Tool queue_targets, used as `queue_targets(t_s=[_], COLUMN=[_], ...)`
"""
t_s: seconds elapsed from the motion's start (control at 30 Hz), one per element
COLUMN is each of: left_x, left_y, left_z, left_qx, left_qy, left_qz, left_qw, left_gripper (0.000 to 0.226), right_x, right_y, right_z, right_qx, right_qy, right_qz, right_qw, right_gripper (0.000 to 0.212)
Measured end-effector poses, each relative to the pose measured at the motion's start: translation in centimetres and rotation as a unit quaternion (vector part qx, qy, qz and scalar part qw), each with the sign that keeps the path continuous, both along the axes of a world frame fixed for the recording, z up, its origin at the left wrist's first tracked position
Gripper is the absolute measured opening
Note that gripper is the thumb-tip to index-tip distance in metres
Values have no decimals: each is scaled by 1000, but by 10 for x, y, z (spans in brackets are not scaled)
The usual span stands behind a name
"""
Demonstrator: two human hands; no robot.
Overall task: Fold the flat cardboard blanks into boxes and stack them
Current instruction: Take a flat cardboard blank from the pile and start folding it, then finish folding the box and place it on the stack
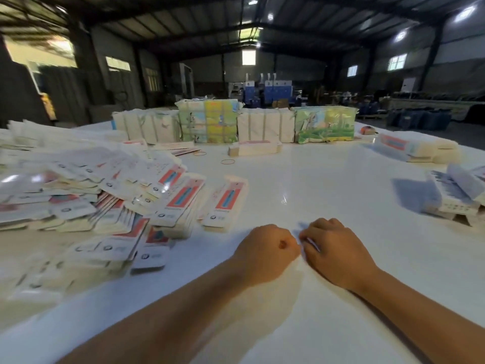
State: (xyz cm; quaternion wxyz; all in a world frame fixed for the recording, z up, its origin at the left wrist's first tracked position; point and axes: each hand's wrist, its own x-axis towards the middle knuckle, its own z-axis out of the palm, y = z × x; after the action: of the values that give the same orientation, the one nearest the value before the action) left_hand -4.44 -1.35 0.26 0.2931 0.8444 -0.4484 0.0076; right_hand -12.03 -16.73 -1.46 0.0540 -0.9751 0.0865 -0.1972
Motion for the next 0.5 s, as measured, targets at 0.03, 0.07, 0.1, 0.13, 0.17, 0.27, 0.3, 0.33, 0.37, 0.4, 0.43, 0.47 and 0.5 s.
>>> queue_targets(t_s=[0.03, 0.07, 0.1, 0.13, 0.17, 0.27, 0.3, 0.33, 0.37, 0.4, 0.43, 0.47, 0.5], left_x=[14, 32, 53, 75, 97, 141, 150, 157, 160, 162, 163, 163, 164], left_y=[-2, -4, -5, -5, -4, -2, -2, -4, -7, -9, -11, -13, -13], left_z=[10, 22, 33, 43, 50, 45, 37, 27, 17, 9, 3, 2, 2], left_qx=[-5, 2, 19, 44, 69, 137, 159, 181, 196, 203, 202, 196, 189], left_qy=[19, 8, -20, -46, -52, 30, 47, 48, 31, 2, -29, -49, -52], left_qz=[22, 53, 88, 128, 170, 254, 261, 263, 268, 277, 287, 294, 293], left_qw=[1000, 999, 996, 990, 982, 957, 951, 946, 943, 939, 936, 934, 936], left_gripper=[24, 24, 25, 27, 29, 39, 46, 53, 57, 58, 57, 54, 51], right_x=[0, 0, -1, -1, -2, -3, -3, -2, -2, -1, -1, 0, 0], right_y=[1, 1, 1, 2, 2, 2, 2, 2, 2, 2, 2, 2, 1], right_z=[1, 1, 2, 3, 3, 5, 5, 5, 5, 5, 5, 5, 5], right_qx=[4, 11, 16, 18, 18, 32, 37, 40, 41, 42, 44, 46, 49], right_qy=[-6, -11, -14, -12, -9, -10, -15, -18, -20, -23, -25, -26, -27], right_qz=[4, 6, 7, 8, 10, 16, 18, 20, 21, 22, 22, 21, 22], right_qw=[1000, 1000, 1000, 1000, 1000, 999, 999, 999, 999, 999, 998, 998, 998], right_gripper=[25, 23, 22, 21, 20, 18, 18, 19, 20, 21, 21, 21, 20])
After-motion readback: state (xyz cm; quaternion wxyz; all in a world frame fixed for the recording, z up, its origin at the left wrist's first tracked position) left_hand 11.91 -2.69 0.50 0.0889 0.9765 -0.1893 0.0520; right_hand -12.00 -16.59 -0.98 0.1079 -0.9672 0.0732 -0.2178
